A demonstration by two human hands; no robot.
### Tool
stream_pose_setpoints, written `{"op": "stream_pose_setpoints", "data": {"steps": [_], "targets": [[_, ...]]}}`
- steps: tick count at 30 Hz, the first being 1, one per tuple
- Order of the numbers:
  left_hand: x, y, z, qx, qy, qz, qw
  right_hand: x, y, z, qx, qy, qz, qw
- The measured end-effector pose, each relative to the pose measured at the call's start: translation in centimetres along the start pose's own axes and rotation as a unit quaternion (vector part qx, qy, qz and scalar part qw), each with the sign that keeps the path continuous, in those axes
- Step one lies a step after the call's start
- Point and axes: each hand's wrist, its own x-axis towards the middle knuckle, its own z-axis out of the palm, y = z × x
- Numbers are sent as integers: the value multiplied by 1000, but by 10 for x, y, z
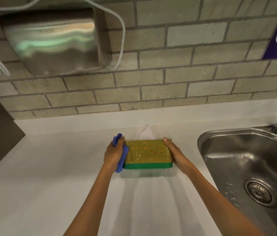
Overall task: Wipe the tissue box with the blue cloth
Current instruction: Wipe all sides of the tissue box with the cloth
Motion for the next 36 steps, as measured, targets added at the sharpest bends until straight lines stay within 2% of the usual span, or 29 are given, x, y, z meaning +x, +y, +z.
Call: {"op": "stream_pose_setpoints", "data": {"steps": [3,6,11,16,21,25,28,31,34,36], "targets": [[-12,-4,10,-26,52,85,995,7,-1,2,19,-8,8,1000],[-22,-8,16,-73,58,175,980,12,-2,2,17,-13,13,1000],[-23,-10,31,6,78,237,968,13,-5,3,22,-42,23,999],[-29,-35,39,139,136,353,915,18,-1,-1,28,-38,38,998],[-33,-51,37,87,141,345,924,22,1,-4,24,-24,50,998],[-22,-20,41,80,162,286,941,23,1,-5,23,-10,60,998],[-26,-6,52,195,181,309,913,22,3,-4,27,-2,67,997],[-37,-18,53,271,166,355,879,22,2,-5,27,4,70,997],[-45,-45,46,272,159,396,862,21,1,-8,22,1,79,997],[-47,-55,40,223,145,391,881,21,-1,-9,19,1,83,996]]}}
